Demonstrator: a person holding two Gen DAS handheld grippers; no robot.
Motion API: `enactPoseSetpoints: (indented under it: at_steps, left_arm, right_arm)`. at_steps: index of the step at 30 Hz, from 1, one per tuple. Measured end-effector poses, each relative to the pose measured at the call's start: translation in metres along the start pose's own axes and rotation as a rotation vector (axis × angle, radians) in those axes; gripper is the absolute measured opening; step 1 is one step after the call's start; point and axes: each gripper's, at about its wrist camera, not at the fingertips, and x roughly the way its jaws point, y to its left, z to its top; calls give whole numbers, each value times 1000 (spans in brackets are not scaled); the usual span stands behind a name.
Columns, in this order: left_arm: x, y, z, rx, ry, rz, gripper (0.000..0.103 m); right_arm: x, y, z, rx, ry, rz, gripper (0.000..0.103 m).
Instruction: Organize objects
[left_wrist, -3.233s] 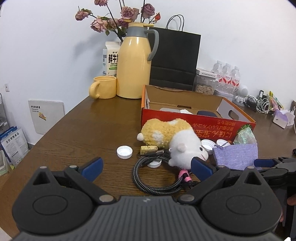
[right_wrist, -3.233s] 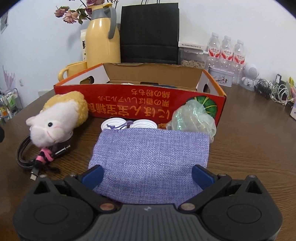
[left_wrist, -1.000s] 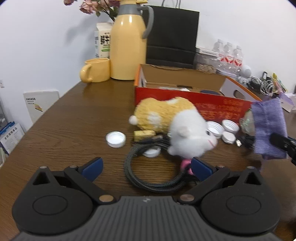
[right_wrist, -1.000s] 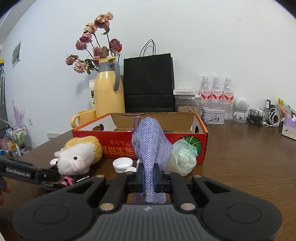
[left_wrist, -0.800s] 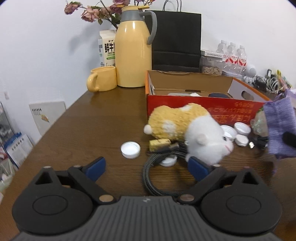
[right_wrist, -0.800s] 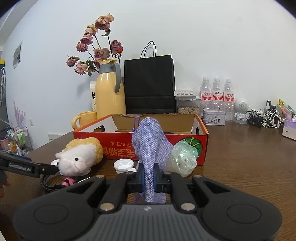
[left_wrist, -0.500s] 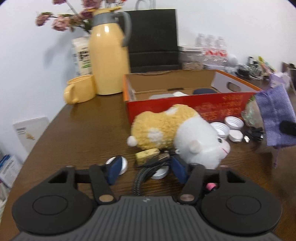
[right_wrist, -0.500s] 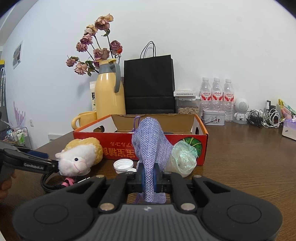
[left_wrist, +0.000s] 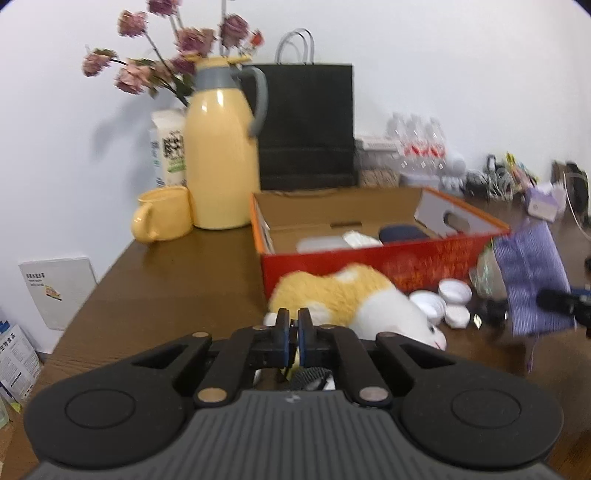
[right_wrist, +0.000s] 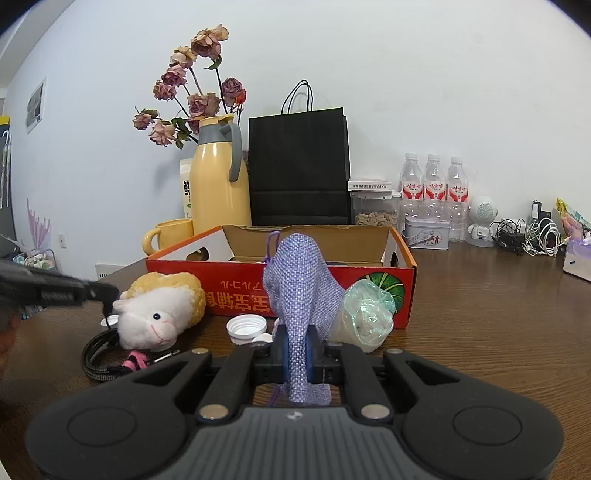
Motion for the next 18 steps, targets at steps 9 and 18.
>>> enactPoseSetpoints:
  at_steps: [9, 18]
  left_arm:
    - [-23, 5, 13, -35, -69, 6, 5]
    - [-39, -5, 36, -30, -145, -22, 5]
  right_arm:
    - [0, 1, 0, -6, -10, -7, 8]
    - [-1, 5, 0, -35, -30, -6, 8]
